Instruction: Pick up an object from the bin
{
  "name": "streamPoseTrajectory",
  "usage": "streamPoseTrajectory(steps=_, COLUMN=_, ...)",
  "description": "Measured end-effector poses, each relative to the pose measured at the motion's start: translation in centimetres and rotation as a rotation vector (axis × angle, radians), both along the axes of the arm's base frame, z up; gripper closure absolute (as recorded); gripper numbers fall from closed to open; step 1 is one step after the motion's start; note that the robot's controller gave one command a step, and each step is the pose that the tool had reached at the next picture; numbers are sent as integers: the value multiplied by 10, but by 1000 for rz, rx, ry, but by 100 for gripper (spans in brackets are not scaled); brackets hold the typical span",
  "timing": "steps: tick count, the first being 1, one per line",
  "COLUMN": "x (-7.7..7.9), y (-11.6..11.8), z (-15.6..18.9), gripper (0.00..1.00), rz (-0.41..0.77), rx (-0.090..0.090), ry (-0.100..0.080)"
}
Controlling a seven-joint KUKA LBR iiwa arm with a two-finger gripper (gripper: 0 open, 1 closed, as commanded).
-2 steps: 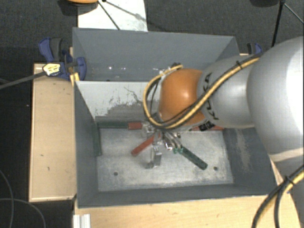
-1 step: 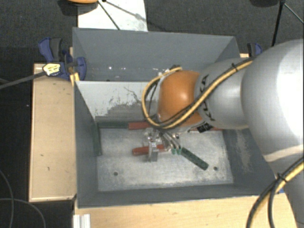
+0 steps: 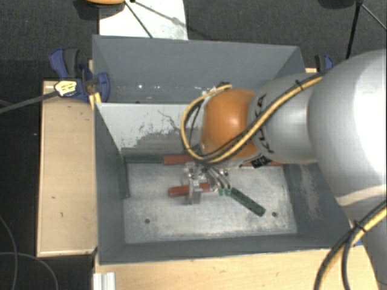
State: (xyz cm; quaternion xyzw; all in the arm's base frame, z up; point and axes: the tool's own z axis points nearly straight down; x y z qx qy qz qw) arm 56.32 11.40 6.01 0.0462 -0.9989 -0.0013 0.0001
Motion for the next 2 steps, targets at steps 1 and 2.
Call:
streamPoseTrajectory(steps=1, x=0, y=0, z=4, gripper=100, rz=-1, rx=0, ry=-2)
streamPoseTrajectory(steps=2, x=-2, y=-1, z=13, gripper=100, rz=-3, rx=-1, ry=1)
